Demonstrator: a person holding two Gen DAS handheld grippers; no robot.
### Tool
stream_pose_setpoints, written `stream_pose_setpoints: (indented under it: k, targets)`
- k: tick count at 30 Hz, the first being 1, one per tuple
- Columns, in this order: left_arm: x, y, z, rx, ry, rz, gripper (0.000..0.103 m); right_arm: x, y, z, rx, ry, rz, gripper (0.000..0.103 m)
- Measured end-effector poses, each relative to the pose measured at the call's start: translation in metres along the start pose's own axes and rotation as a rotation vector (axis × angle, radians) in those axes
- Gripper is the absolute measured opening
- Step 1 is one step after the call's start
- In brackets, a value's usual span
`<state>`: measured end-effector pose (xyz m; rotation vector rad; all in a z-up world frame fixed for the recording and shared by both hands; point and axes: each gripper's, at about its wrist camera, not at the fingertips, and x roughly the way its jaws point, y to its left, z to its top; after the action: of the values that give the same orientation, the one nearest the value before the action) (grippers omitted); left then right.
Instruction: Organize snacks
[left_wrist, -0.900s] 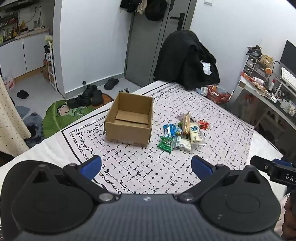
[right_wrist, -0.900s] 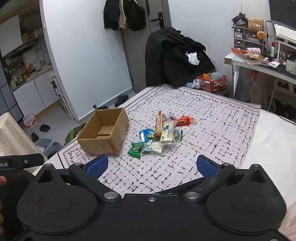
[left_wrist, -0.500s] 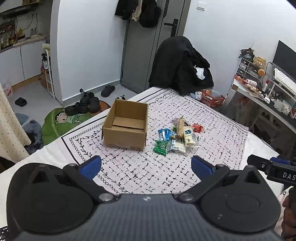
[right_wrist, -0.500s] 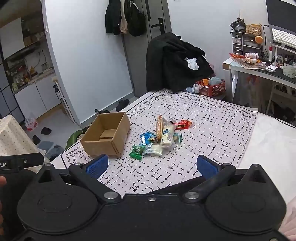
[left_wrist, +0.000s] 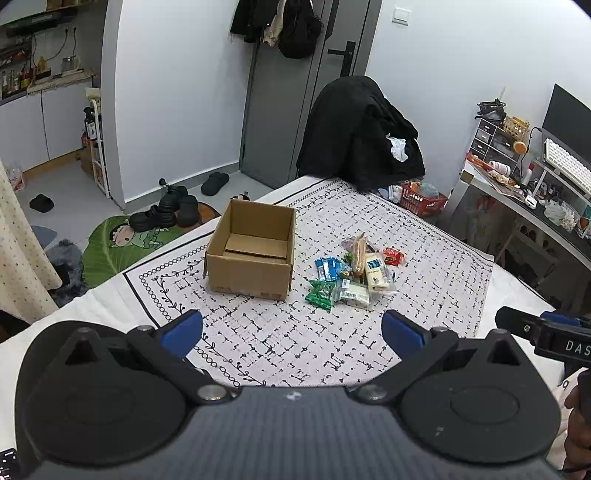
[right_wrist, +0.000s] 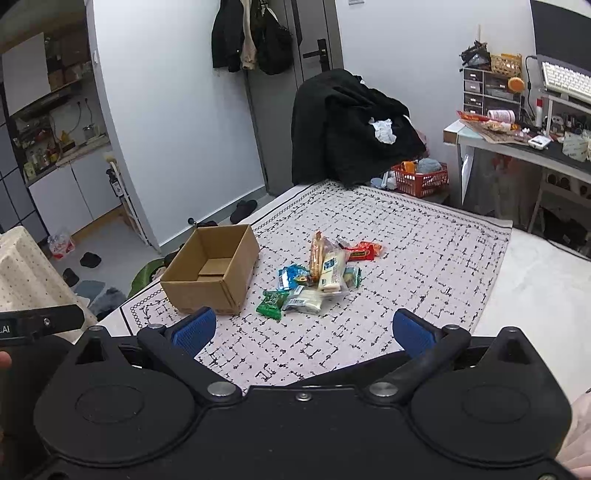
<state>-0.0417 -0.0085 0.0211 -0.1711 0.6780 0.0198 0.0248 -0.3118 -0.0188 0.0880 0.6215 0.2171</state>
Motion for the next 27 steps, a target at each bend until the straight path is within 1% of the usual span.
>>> stream_pose_setpoints:
  k: [6, 17, 20, 23, 27]
  targets:
    - [0.002, -0.004, 0.001, 0.001, 0.002, -0.015, 0.101, 0.000, -0.002, 0.000, 0.013, -0.015, 0.027, 0.103]
    - [0.001, -0.012, 0.000, 0.025, -0.018, -0.033, 0.100, 0.001, 0.000, 0.000, 0.002, -0.018, 0.020, 0.103]
    - [0.002, -0.012, 0.000, 0.014, -0.006, -0.061, 0.100, 0.000, 0.000, 0.000, 0.003, -0.023, 0.015, 0.103]
    - [0.002, -0.014, -0.002, 0.021, -0.001, -0.047, 0.101, 0.000, -0.003, 0.000, 0.014, -0.022, 0.012, 0.103]
    - [0.001, -0.011, -0.002, -0.007, -0.004, -0.033, 0.102, 0.000, -0.005, 0.002, 0.020, -0.023, 0.002, 0.103]
